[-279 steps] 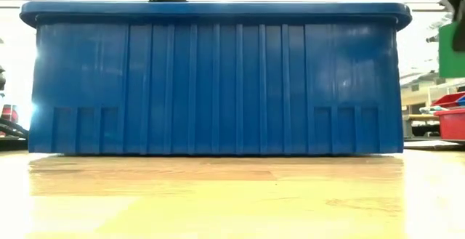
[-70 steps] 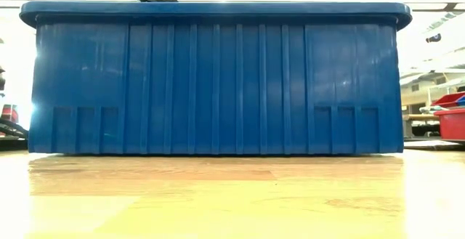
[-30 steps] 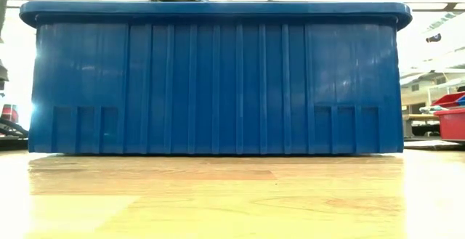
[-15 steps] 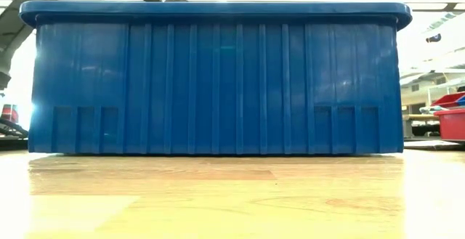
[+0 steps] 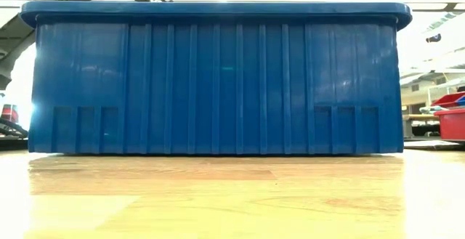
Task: Sort blocks
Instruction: Remove the green block from the blue bin
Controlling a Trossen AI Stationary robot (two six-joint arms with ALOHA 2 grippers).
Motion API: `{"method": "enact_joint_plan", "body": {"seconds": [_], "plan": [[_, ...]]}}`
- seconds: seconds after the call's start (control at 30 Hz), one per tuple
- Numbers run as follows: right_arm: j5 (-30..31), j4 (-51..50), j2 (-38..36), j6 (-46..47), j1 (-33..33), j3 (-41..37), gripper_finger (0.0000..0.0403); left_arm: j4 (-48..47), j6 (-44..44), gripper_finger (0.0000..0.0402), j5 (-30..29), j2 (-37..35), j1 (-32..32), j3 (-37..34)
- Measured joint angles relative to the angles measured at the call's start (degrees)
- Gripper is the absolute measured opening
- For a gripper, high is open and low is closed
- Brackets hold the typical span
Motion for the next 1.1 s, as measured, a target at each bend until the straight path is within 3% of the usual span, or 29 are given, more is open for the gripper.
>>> {"method": "enact_joint_plan", "body": {"seconds": [0.17,0.3,0.5,0.83,1.1], "plan": [[-0.02,-0.62,1.36,-0.34,0.00,0.00,0.0168,-1.17,-0.26,0.0187,2.63,0.95,-0.13,0.05],[0.02,-1.05,2.01,-0.48,0.00,0.00,0.0166,-0.44,-0.81,0.0140,2.56,0.96,-0.17,0.35],[-0.06,-1.37,1.71,0.96,0.00,0.00,0.0165,-4.80,-3.63,0.0138,1.91,-0.80,-0.22,2.63],[0.03,-2.21,1.58,1.01,-0.05,0.00,0.0164,-6.21,-8.72,0.0138,3.26,-19.40,-0.94,4.57],[-0.28,4.91,3.45,-7.30,-0.90,0.00,0.0164,2.79,-20.49,0.0138,16.18,-32.39,-2.05,4.61]]}}
